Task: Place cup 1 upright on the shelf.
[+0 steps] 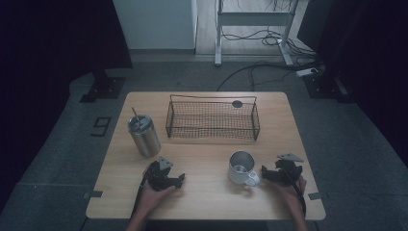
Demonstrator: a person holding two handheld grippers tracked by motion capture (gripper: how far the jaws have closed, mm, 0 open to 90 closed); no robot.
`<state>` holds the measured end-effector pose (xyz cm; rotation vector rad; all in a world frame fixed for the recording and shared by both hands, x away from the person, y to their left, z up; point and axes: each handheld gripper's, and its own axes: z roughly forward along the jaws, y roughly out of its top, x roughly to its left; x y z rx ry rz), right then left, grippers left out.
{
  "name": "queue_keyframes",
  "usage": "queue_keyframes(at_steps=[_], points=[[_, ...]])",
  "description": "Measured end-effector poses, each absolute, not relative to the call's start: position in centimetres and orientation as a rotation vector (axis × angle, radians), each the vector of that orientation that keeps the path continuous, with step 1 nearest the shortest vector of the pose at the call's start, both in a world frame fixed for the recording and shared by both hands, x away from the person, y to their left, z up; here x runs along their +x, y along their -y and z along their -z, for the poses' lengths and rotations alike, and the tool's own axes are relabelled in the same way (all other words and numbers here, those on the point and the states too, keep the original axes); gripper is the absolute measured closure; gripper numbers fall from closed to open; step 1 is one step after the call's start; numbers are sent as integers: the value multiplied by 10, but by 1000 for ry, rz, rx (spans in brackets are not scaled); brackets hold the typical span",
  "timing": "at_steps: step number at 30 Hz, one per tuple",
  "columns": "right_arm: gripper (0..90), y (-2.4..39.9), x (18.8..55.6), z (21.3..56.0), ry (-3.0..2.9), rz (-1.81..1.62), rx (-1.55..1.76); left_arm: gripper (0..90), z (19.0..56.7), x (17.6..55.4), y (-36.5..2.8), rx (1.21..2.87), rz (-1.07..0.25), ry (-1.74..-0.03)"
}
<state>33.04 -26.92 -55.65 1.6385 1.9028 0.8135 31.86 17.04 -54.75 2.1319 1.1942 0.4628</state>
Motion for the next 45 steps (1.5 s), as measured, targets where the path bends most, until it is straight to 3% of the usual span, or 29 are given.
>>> queue_keyframes(at_steps=[17,33,45], points=[[9,270,328,556,-1898,-810,1643,116,547,321,-170,2137,-459,-1187],[65,273,322,556,-1868,-817,1648,159,546,318,-171,2126,-484,-1213],[120,272,317,555,-1844,-822,1656,158,525,307,-183,2081,-462,-1196]])
